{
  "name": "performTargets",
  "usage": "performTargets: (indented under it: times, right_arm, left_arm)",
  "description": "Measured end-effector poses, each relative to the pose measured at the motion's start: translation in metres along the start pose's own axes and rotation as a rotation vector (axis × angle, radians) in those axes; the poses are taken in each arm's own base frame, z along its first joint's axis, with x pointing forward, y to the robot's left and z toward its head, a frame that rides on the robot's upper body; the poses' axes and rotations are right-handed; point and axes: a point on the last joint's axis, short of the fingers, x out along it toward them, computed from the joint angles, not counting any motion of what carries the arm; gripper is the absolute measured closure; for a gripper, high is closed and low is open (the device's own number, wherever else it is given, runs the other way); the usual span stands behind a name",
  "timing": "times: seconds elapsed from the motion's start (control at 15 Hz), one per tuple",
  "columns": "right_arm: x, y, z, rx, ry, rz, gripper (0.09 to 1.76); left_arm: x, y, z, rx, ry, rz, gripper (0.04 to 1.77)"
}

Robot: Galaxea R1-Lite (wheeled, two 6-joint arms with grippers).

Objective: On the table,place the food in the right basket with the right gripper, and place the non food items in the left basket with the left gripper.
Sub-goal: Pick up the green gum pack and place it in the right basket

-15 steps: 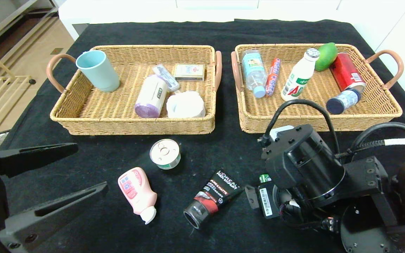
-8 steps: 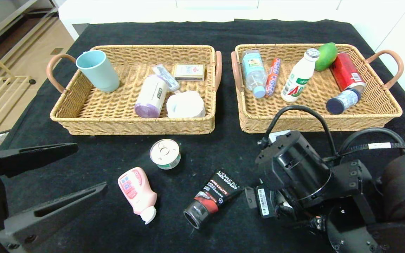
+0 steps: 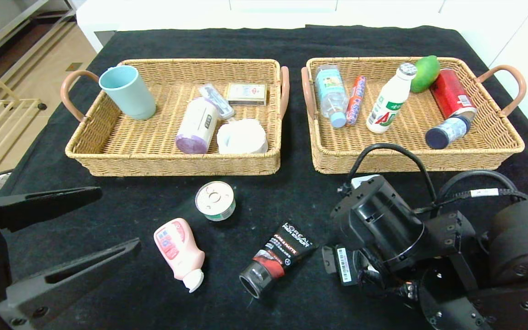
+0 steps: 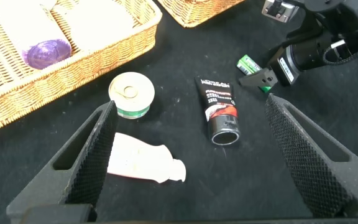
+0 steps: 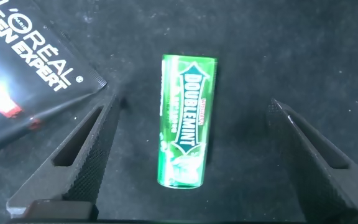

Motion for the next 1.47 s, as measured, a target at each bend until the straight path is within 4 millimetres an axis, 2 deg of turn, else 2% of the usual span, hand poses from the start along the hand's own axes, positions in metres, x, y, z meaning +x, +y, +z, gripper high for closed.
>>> performTargets:
  times: [0.2,0.47,0.67,0.73,1.47]
  right_arm:
    - [0.0008,0.0003,-0.0003,0.0,0.001,-0.001,0.14]
    - [0.003,0.0015,-0.0015,0.008,0.008,-0.001,0.76]
    - [0.0032,0.0018,-0.0018,0.007,0.011,0.002,1.08]
    - [0.0033,0.0021,-0.002,0.006,0.012,0.002,1.3]
    - [0.0044,0.0043,-0.004,-0.001,0.016,0.002,1.3]
  left_arm:
    - [0.0,0.0,-0.0001,0.005,0.0,0.0,0.09]
    - [-0.0004,-0.0001,0.0001,0.006,-0.001,0.001,0.09]
    - [-0.0004,-0.0001,0.0001,0.007,-0.001,0.0,0.09]
    - [-0.0004,-0.0001,0.0001,0.007,-0.001,0.0,0.09]
    - [-0.0006,0.0,0.0005,0.009,-0.003,0.001,0.09]
